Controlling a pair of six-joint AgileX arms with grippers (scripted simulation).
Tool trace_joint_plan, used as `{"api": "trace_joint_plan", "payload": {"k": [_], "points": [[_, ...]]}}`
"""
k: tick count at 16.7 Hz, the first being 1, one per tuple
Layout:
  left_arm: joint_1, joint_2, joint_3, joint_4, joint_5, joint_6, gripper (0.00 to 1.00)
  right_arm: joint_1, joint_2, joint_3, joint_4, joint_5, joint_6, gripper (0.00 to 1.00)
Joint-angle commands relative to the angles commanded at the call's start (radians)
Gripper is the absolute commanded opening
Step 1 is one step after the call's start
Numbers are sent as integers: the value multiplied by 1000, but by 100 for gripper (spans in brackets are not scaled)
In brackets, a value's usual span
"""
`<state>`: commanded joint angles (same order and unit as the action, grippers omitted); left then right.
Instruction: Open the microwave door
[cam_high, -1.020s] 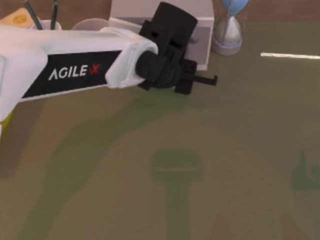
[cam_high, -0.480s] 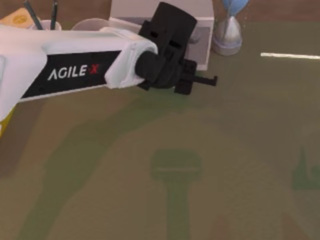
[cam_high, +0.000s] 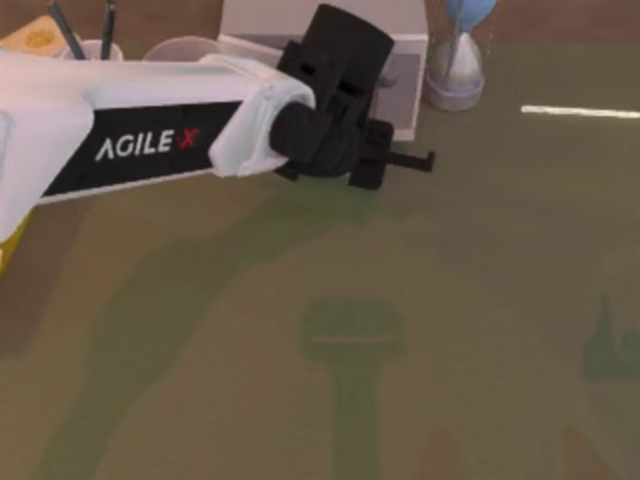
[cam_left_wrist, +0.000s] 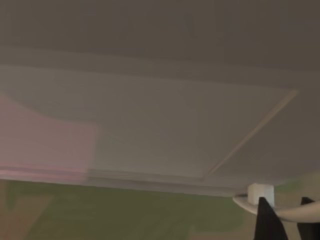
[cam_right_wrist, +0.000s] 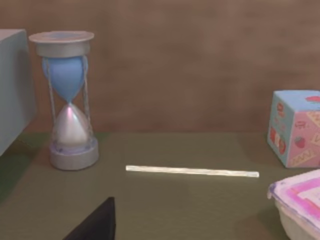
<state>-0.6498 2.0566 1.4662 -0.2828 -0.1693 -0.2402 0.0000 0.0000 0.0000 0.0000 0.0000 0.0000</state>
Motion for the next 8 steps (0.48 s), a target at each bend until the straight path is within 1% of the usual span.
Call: {"api": "trace_joint_plan", "payload": {"k": [7, 8], "points": [[0, 0, 0, 0, 0, 0, 0, 0, 0, 0, 0, 0, 0, 100], [-9, 2, 3, 0, 8, -6, 0, 0, 0, 0, 0, 0, 0, 100]]}}
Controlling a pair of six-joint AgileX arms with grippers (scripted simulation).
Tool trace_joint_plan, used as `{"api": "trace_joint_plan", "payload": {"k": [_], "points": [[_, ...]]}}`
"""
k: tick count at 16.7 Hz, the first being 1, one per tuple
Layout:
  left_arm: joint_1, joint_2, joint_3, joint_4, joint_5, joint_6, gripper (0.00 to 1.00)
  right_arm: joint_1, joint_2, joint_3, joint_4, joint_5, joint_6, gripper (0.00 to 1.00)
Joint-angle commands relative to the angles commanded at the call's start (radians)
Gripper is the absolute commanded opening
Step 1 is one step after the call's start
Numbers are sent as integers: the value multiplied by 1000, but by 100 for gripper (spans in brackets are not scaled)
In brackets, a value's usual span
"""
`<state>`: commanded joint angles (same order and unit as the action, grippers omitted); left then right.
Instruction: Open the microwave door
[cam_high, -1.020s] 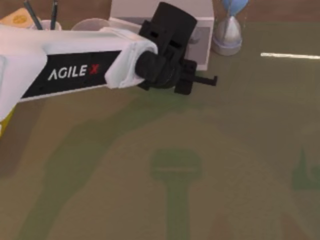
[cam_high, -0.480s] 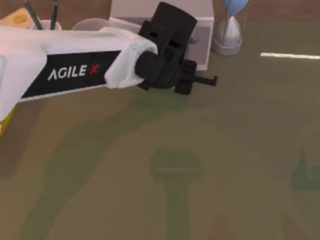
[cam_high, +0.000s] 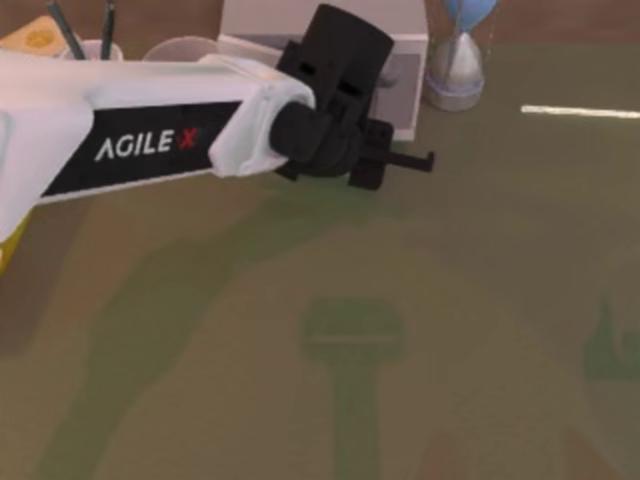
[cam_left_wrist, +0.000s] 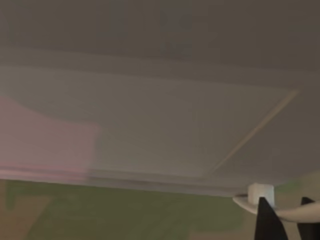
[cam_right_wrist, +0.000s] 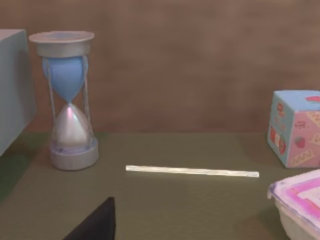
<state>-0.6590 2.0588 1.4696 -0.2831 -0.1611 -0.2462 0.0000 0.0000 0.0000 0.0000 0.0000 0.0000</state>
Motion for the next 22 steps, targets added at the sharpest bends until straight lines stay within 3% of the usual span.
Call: {"api": "trace_joint_plan", "payload": {"k": [22], "points": [[18, -25, -39, 18, 20, 40, 0, 0, 0, 0, 0, 0, 0, 100]]}}
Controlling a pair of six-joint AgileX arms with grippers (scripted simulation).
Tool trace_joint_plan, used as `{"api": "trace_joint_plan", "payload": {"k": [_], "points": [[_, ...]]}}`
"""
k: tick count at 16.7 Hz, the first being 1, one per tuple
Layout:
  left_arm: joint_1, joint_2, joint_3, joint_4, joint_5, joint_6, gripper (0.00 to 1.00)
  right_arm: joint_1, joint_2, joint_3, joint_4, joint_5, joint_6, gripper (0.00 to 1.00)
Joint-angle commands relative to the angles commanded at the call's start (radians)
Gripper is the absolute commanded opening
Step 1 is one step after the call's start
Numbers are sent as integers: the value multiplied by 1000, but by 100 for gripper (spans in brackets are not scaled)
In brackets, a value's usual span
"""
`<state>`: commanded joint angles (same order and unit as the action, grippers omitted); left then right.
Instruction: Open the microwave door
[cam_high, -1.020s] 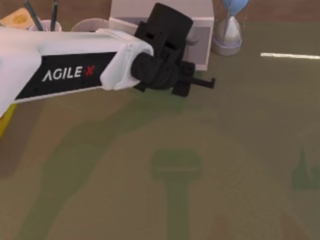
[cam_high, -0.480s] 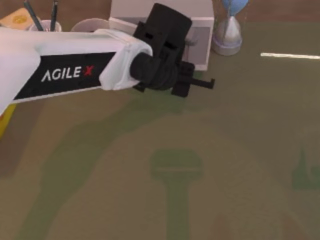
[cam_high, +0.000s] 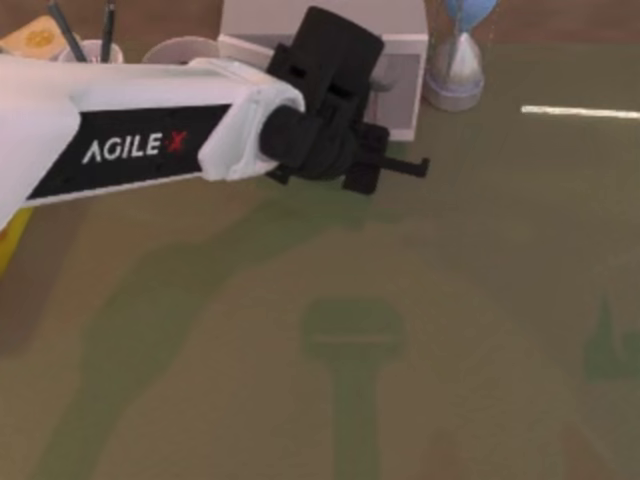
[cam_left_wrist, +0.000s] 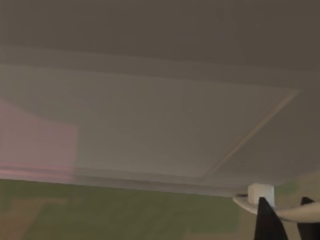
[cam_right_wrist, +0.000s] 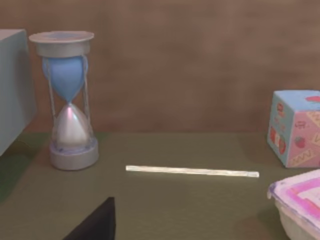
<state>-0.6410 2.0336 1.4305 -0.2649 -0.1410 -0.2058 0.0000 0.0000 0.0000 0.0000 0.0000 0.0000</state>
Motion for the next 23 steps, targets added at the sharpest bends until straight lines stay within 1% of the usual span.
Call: {"api": "trace_joint_plan", "payload": {"k": [8, 10, 15, 23], "points": [[0, 0, 0, 0, 0, 0, 0, 0, 0, 0, 0, 0, 0, 100], [-8, 1, 0, 0, 10, -3, 0, 0, 0, 0, 0, 0, 0, 100], [10, -23, -35, 16, 30, 36, 0, 0, 0, 0, 0, 0, 0, 100], [10, -23, -35, 17, 30, 36, 0, 0, 0, 0, 0, 0, 0, 100]]}}
